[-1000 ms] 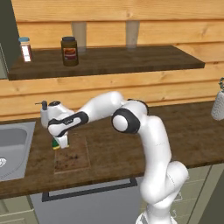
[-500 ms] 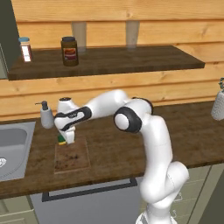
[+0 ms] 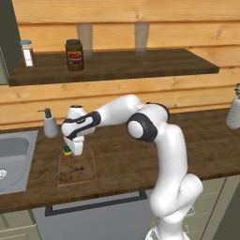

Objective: Pick up the sponge from the counter and clean the cutting board by briefly scrubbing or pressing down on the cutting board. Once finished, release the sponge.

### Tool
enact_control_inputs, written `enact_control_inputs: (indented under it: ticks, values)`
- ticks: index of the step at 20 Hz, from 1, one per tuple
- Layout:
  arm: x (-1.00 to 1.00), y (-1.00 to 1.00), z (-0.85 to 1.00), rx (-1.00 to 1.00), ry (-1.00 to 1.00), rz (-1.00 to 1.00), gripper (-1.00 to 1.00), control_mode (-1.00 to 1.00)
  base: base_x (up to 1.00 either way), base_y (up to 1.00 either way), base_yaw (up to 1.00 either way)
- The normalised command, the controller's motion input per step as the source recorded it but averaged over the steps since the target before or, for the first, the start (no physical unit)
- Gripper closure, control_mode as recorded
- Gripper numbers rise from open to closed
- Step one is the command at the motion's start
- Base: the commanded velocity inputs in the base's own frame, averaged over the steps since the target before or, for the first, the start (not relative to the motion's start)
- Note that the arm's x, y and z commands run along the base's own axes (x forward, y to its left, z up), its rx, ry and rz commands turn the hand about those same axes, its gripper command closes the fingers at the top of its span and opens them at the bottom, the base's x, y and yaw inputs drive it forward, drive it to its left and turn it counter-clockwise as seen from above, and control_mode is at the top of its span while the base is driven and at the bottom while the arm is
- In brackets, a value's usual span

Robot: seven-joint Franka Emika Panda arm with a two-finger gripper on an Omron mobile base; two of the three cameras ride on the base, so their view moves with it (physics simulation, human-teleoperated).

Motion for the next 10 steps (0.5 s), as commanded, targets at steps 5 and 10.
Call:
enact_control_inputs:
  ticks: [5,10]
  values:
    - [-0.43,0.00,-0.05,0.00,0.41,0.00,1.00,-1.00,0.00,0.00,0.00]
    - [-0.60,0.00,-0.14,0.00,0.45,0.00,1.00,-1.00,0.00,0.00,0.00]
